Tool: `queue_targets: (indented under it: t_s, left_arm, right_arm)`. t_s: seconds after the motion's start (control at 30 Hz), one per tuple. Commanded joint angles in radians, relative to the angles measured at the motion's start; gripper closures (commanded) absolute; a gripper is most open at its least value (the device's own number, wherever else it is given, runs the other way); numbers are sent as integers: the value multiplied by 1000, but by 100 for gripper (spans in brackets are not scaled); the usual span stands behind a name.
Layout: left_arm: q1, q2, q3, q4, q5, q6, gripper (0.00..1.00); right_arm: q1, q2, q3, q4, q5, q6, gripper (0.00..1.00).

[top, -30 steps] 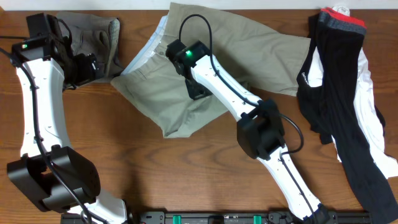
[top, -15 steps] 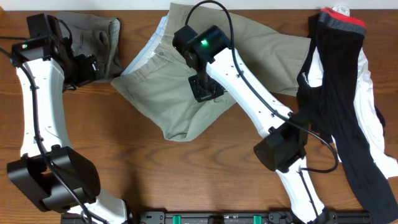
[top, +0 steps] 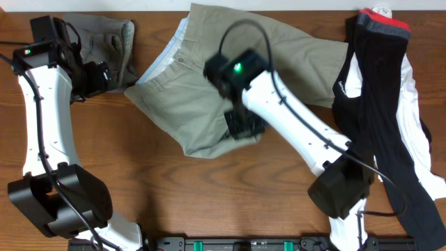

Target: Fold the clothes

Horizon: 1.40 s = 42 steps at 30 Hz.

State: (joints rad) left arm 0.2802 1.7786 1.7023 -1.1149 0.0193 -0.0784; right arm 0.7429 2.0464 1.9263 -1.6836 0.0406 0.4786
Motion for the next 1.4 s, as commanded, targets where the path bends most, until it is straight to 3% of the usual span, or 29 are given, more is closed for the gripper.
queue_targets:
  t_s: [0.0,0.2,0.23,0.33,0.5,0.57,0.73,0.93,1.37]
  left_arm:
    - [0,13,3,-3,-2,-8,2]
    - [0,13,3,-2,-2,-8,2]
    - [0,13,3,-2,-2,-8,2]
    - [0,13,3,-2,-2,-8,2]
    - [0,13,3,-2,-2,-2,2]
    - [-4,13,3,1,0,21,2]
    - [-48,17,-8,53,172,237,2]
    - [-122,52,-61,89,178,393,9]
    - [-129,299,-70,97,171,321,23]
  right_arm:
    - [48,-69,-190,28,7,99,99]
    - [115,-203,-511,177,-11,187,98]
    - [121,-221,-549,204,-21,187,93]
    - [124,-259,-594,253,-30,187,63]
    - [99,-328,-545,324,4,163,30]
    - [71,-358,-516,380,27,140,23]
    - [-40,-391,-502,568,37,45,21]
    - [-180,-390,-502,651,-39,-82,21]
    - [-219,-390,-502,678,-48,-121,21]
